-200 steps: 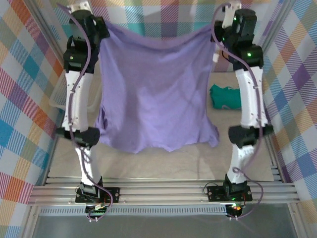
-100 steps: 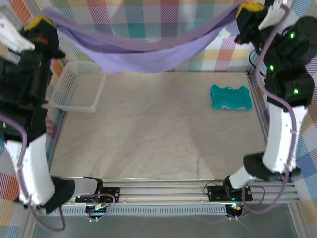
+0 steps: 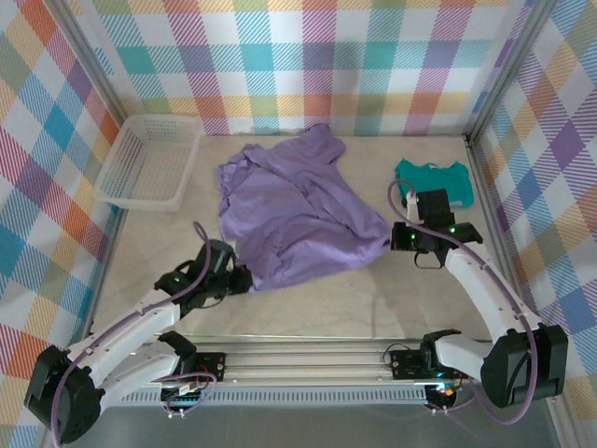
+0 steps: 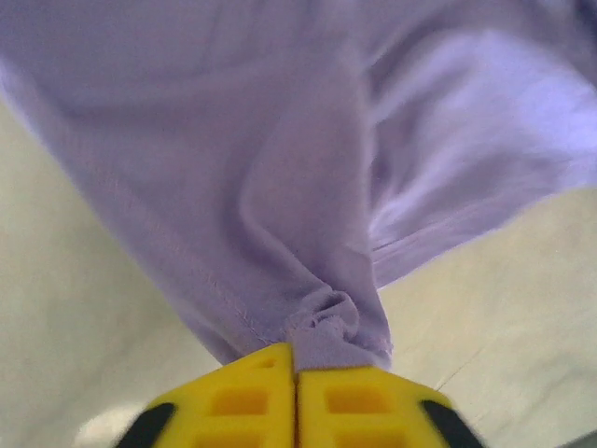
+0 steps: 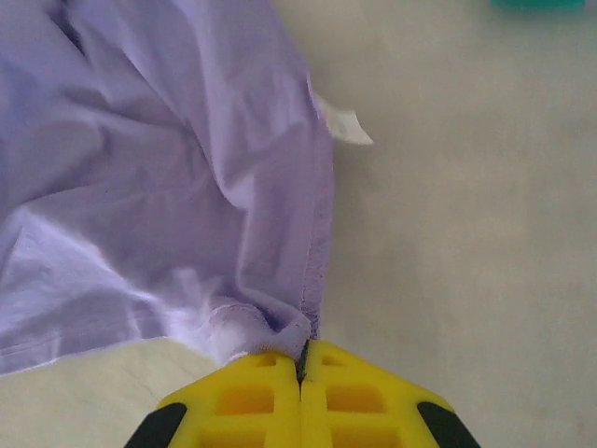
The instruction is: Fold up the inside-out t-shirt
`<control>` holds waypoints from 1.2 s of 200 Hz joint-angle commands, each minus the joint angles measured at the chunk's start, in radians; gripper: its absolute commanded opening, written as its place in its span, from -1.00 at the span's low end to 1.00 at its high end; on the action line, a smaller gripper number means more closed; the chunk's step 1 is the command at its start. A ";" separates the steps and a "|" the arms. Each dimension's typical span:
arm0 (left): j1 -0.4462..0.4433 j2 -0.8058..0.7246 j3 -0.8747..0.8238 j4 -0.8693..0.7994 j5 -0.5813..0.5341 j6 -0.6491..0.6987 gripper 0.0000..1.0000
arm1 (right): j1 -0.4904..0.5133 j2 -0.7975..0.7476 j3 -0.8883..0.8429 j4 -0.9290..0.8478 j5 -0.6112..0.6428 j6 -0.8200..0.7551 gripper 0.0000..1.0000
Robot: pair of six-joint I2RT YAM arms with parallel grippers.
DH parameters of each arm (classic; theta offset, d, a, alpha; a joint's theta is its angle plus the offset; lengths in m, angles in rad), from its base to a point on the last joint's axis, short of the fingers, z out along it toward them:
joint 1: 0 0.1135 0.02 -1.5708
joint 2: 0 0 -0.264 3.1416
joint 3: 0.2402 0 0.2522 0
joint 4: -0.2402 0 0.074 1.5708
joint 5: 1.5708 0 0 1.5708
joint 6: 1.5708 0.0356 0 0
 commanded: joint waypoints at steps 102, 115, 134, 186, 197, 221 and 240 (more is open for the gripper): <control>-0.404 0.635 0.424 0.383 -0.057 0.508 0.52 | -0.086 0.053 0.166 0.006 -0.177 0.056 -0.99; -0.405 0.688 0.448 0.461 -0.012 0.498 0.53 | -0.088 0.038 0.176 -0.014 -0.203 0.058 -1.00; -0.405 0.754 0.515 0.478 -0.007 0.489 0.56 | -0.087 0.027 0.176 -0.028 -0.222 0.061 -1.00; -0.405 0.853 0.588 0.446 -0.017 0.528 0.55 | -0.088 0.022 0.171 -0.029 -0.226 0.058 -1.00; -0.404 0.870 0.593 0.442 -0.012 0.527 0.55 | -0.088 0.026 0.172 -0.030 -0.226 0.056 -1.00; -0.405 0.892 0.599 0.443 -0.040 0.527 0.50 | -0.088 0.024 0.171 -0.030 -0.225 0.053 -1.00; -0.400 0.906 0.609 0.425 -0.053 0.537 0.40 | -0.089 0.022 0.174 -0.036 -0.220 0.050 -1.00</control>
